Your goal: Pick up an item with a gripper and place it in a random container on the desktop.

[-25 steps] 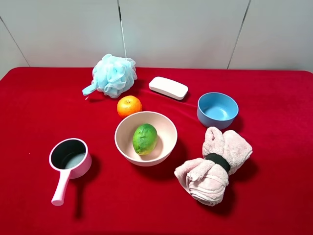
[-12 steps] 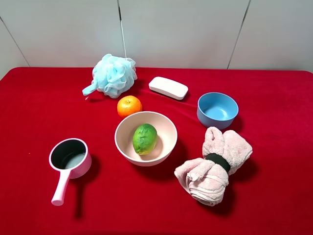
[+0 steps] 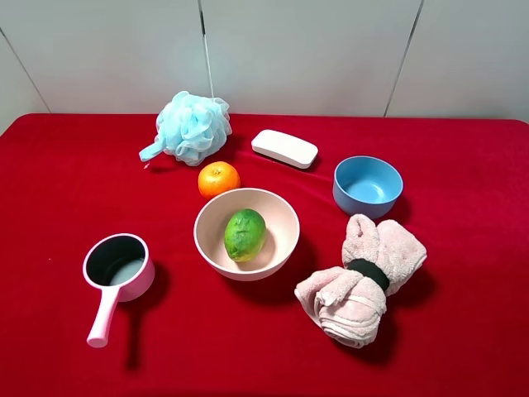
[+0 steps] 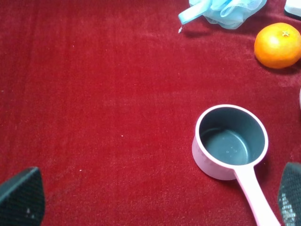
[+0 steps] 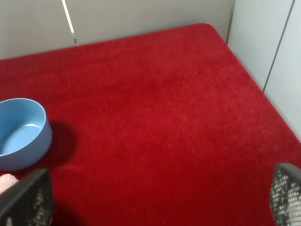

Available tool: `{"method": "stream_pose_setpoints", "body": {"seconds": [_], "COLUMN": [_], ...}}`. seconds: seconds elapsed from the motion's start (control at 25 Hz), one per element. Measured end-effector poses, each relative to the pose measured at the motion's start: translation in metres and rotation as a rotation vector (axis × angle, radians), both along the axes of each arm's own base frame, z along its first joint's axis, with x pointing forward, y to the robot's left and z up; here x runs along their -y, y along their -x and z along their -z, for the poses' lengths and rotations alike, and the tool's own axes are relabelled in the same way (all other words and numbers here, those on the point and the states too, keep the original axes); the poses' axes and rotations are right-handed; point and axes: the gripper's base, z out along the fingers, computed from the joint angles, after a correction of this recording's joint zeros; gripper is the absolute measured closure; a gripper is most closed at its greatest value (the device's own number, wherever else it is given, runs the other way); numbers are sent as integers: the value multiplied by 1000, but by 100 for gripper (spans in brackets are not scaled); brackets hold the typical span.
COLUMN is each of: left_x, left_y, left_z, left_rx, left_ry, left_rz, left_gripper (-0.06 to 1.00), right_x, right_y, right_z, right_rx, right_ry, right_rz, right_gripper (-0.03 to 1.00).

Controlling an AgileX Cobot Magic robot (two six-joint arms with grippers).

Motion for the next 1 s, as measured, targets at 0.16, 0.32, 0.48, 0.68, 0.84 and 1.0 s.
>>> {"method": "stream_pose_setpoints", "body": {"seconds": [0.16, 0.32, 0.48, 0.68, 0.84, 1.0], "left_x": [0, 0, 0, 0, 0, 0], "left_y": [0, 0, 0, 0, 0, 0], "left_z": [0, 0, 0, 0, 0, 0], "left_rx": [0, 0, 0, 0, 0, 0], "left_ry": [0, 0, -1, -1, -1, -1], "left_rz": [0, 0, 1, 1, 1, 1], "left_gripper": [-5, -5, -5, -5, -5, -5], "right_x": [0, 0, 0, 0, 0, 0], "right_y": [0, 0, 0, 0, 0, 0], "right_z": [0, 0, 0, 0, 0, 0], "right_rx": [0, 0, 0, 0, 0, 0], "right_ry": [0, 0, 0, 0, 0, 0], "right_rz": [0, 0, 0, 0, 0, 0], "right_gripper": [27, 27, 27, 27, 27, 27]}}
